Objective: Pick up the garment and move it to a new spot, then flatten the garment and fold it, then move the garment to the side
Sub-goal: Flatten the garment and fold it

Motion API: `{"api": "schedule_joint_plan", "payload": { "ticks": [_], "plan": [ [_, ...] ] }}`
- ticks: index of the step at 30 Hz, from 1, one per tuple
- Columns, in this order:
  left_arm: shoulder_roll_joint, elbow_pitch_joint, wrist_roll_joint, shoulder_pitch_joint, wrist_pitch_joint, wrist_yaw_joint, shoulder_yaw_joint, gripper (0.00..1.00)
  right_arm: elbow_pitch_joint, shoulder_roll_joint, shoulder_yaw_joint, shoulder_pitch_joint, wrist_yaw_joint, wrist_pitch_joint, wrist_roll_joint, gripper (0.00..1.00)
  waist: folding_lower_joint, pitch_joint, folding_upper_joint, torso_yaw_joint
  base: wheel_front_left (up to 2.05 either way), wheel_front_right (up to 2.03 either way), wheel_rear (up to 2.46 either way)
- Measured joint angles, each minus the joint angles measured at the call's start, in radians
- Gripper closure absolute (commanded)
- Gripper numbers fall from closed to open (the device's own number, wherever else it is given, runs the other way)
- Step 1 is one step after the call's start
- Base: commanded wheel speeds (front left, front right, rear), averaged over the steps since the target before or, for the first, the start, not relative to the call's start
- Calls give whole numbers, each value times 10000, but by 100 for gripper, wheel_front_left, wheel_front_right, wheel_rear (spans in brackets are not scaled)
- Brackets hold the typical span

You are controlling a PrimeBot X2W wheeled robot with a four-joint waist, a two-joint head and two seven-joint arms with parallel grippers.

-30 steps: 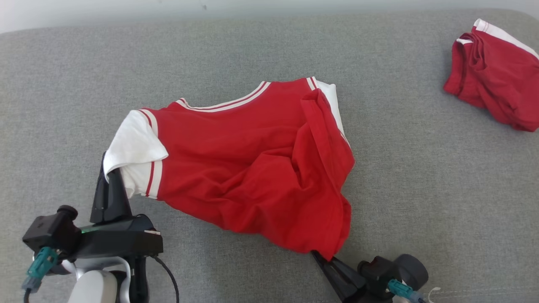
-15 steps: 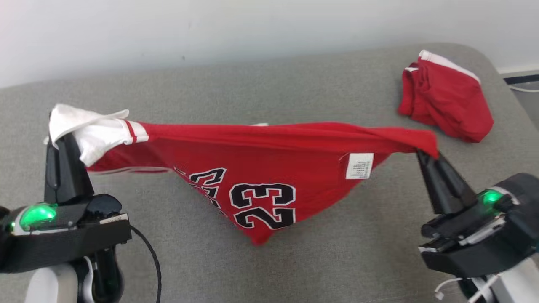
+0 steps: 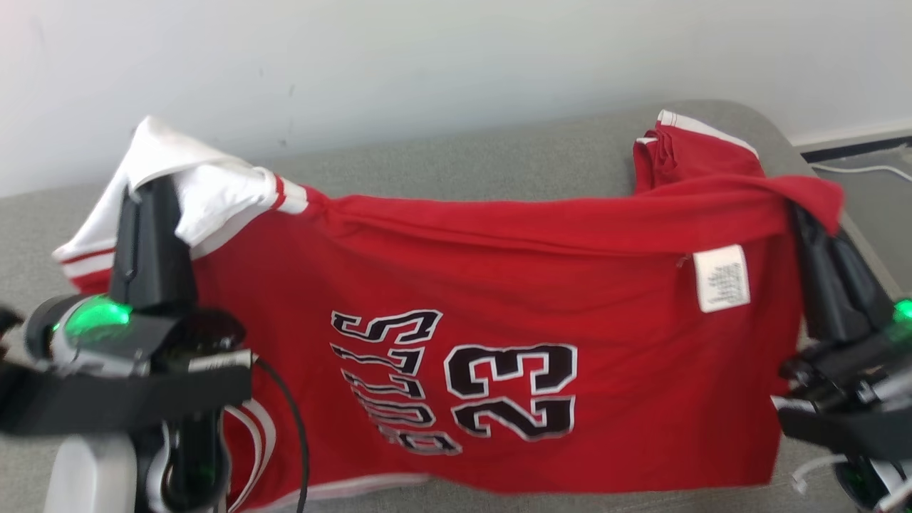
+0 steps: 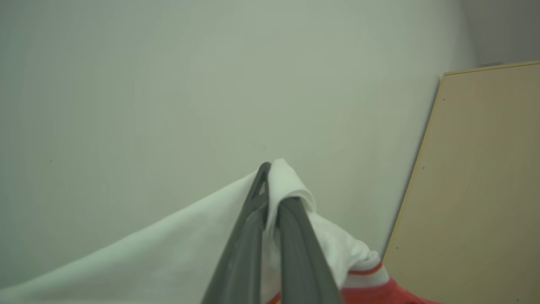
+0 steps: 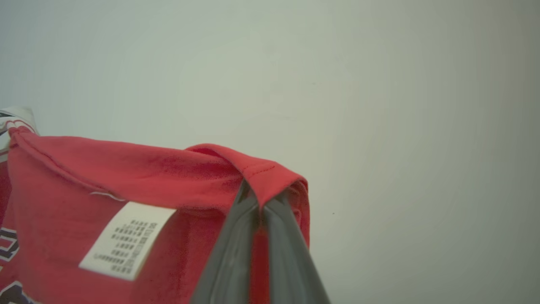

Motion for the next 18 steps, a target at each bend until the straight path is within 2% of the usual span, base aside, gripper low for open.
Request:
{"api": "schedule_joint_plan", "payload": {
  "ticks": [1, 2, 4, 7, 9, 12, 14, 18],
  "plan": [
    [-29, 305, -249, -164, 207, 48, -27, 100, 357, 10, 161, -207, 96, 153, 90, 100, 0, 58, 0, -13, 0, 0, 0],
    [-46, 1275, -550, -709, 602, 217, -19, 100, 1239, 150, 568, -1033, 357, 453, 573, 100, 2, 218, 1, -29, 0, 0, 0],
    [-4, 2654, -512, -1767, 1018, 343, -29, 100, 2504, 320, 1032, -2549, 539, 865, 757, 100, 2, 427, 0, -25, 0, 0, 0],
    [77, 4763, -291, -4008, 1521, 683, -48, 100, 4378, 623, 1231, -5385, 591, 1419, 1016, 100, 6, 810, 3, 16, 0, 0, 0],
    [146, 5843, 265, -5845, 1557, 823, -29, 100, 5413, 683, 1097, -7237, 591, 1685, 771, 100, 7, 1076, 4, 57, 0, 0, 0],
    [13, 6518, 387, -8355, 1133, 851, 182, 100, 6707, 826, 750, -9270, 591, 1586, 589, 100, 7, 1432, 3, 157, 0, 0, 0],
    [-230, 6706, 261, -9083, 857, 792, 240, 100, 7367, 892, 713, -10007, 591, 1352, 602, 100, 5, 1578, 2, 281, 0, 0, 0],
    [-201, 6638, 100, -8044, 744, 531, 247, 100, 8257, 1170, 1160, -9445, 612, 1156, 863, 100, 6, 1658, 4, 568, 0, 0, 0]
  ]
}}
